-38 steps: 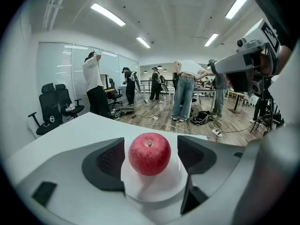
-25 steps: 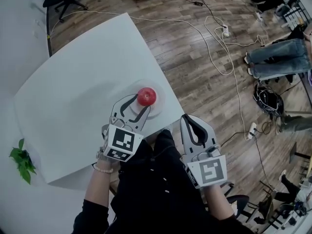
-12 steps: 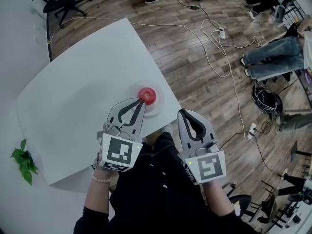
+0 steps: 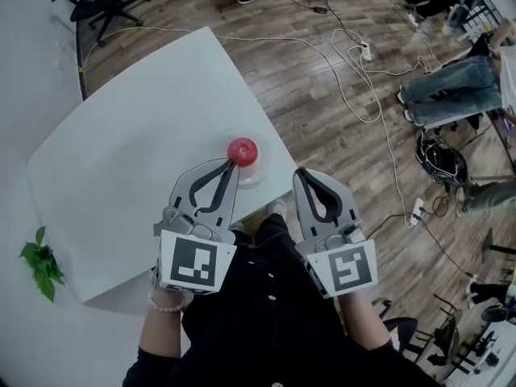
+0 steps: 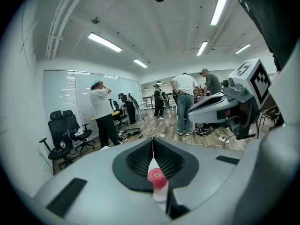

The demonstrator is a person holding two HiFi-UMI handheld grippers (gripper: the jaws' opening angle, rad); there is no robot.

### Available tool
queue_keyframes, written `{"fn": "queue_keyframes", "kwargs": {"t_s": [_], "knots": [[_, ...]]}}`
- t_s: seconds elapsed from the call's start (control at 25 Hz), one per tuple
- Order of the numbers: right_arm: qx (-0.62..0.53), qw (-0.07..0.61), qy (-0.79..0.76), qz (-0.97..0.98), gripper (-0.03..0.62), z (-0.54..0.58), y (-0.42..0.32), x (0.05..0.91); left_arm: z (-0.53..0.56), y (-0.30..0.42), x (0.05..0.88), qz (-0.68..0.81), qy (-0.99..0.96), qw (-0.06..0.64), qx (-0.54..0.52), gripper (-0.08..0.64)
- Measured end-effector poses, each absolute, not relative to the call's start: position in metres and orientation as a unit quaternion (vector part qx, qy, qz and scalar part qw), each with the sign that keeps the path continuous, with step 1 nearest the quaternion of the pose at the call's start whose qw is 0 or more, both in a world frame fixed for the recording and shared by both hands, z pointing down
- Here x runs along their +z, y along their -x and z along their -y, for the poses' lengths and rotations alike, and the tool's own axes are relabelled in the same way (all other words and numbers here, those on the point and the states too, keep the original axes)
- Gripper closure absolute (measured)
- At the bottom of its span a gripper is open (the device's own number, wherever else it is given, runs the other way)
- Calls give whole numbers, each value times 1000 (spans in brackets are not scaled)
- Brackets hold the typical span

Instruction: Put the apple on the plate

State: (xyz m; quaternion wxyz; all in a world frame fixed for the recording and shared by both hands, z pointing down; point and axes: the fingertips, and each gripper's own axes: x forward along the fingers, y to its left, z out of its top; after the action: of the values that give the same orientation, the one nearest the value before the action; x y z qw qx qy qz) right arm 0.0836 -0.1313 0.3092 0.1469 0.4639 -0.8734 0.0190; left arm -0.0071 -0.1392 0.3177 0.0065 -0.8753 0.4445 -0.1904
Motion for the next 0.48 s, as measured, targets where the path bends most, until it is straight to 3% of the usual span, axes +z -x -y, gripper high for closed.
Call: {"fn": "queue_keyframes", "kwargs": {"t_s": [0.48], "knots": [[10, 146, -467, 872, 549, 130, -85, 303, 129, 7, 301, -449, 876, 16, -176, 543]]}}
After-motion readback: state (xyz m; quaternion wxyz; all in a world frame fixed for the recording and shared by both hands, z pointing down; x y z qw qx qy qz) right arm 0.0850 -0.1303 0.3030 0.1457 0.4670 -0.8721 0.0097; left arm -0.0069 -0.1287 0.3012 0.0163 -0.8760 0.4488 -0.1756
